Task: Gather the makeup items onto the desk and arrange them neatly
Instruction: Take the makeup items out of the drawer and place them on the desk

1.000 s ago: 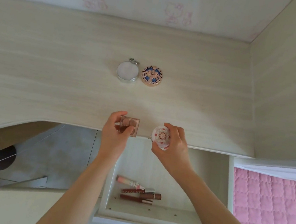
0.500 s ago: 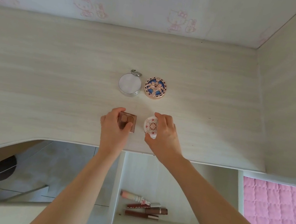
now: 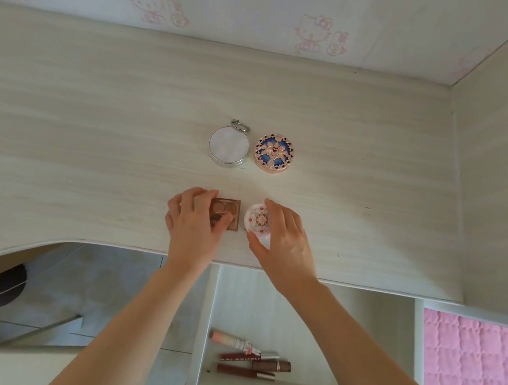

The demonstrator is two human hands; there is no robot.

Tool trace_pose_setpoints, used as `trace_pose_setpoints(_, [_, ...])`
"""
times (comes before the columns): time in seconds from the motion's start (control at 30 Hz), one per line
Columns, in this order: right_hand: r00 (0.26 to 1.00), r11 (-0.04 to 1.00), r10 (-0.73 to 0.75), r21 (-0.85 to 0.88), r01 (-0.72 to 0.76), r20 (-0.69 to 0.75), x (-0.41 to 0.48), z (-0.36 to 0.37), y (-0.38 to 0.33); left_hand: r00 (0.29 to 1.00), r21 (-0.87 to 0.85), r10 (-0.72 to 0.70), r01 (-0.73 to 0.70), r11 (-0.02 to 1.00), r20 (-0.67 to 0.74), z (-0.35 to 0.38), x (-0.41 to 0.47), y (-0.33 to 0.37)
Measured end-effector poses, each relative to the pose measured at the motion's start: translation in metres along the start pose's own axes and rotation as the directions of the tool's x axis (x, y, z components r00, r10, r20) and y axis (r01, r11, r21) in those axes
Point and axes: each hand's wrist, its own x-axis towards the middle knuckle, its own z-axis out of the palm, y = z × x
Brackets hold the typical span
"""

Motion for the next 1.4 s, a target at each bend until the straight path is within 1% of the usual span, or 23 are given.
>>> trace_pose_setpoints(0.03, [1.0, 1.0, -0.005, 0.014, 0.005, -0.001, -0.001, 0.0, 0.0, 0.998, 0.002, 0.054, -0.054, 0.999, -0.031, -0.001, -0.002, 0.0])
trace_pose_setpoints(0.07, [1.0, 1.0, -0.008, 0.024, 0.008, -0.003, -0.002, 0.0, 0.0, 0.988, 0.01, 0.139, -0.138, 0.99, -0.07, -0.001, -0.005, 0.0])
trace_pose_setpoints(0.13, [1.0, 0.999, -0.008, 0.043, 0.008, 0.0, -0.004, 0.001, 0.0, 0.939, 0.057, 0.325, -0.32, 0.946, -0.116, 0.003, -0.014, -0.001])
trace_pose_setpoints(0.17, [1.0, 0.999, -0.008, 0.044, 0.008, 0.002, -0.006, 0.002, 0.0, 0.913, 0.09, 0.393, -0.385, 0.919, -0.112, 0.005, -0.019, -0.001])
trace_pose_setpoints(0.23, [1.0, 0.999, -0.016, 0.027, 0.016, -0.001, -0.007, 0.003, 0.0, 0.882, 0.151, 0.463, -0.448, 0.881, -0.087, 0.011, -0.029, -0.002])
trace_pose_setpoints(0.3, [1.0, 1.0, -0.018, 0.01, 0.018, -0.007, -0.006, 0.003, 0.001, 0.878, 0.171, 0.471, -0.454, 0.874, -0.079, 0.014, -0.034, -0.003])
trace_pose_setpoints(0.63, [1.0, 1.0, 0.006, -0.015, -0.006, -0.014, 0.026, -0.003, -0.001, 0.937, 0.05, 0.342, -0.339, 0.939, -0.074, 0.011, -0.01, 0.011])
trace_pose_setpoints(0.83, [1.0, 0.999, 0.02, -0.028, -0.02, -0.013, 0.043, -0.003, 0.004, 0.94, 0.046, 0.338, -0.336, 0.941, -0.055, 0.009, 0.011, 0.015])
trace_pose_setpoints(0.97, [1.0, 0.999, 0.012, -0.046, -0.012, -0.009, 0.047, -0.004, 0.004, 0.932, 0.075, 0.358, -0.353, 0.932, -0.062, 0.009, 0.016, 0.015])
trace_pose_setpoints(1.1, [1.0, 1.0, 0.017, -0.02, -0.017, -0.015, 0.04, -0.006, 0.002, 0.914, 0.116, 0.399, -0.389, 0.914, -0.077, 0.01, 0.01, 0.011])
trace_pose_setpoints(1.3, [0.999, 0.999, -0.043, -0.03, 0.042, -0.032, 0.005, -0.014, 0.009, 0.87, 0.109, 0.479, -0.468, 0.877, -0.119, 0.009, -0.023, 0.006])
trace_pose_setpoints(1.4, [0.997, 0.998, -0.067, -0.025, 0.066, -0.028, -0.023, -0.02, 0.014, 0.857, 0.063, 0.497, -0.493, 0.868, -0.134, 0.008, -0.046, 0.004])
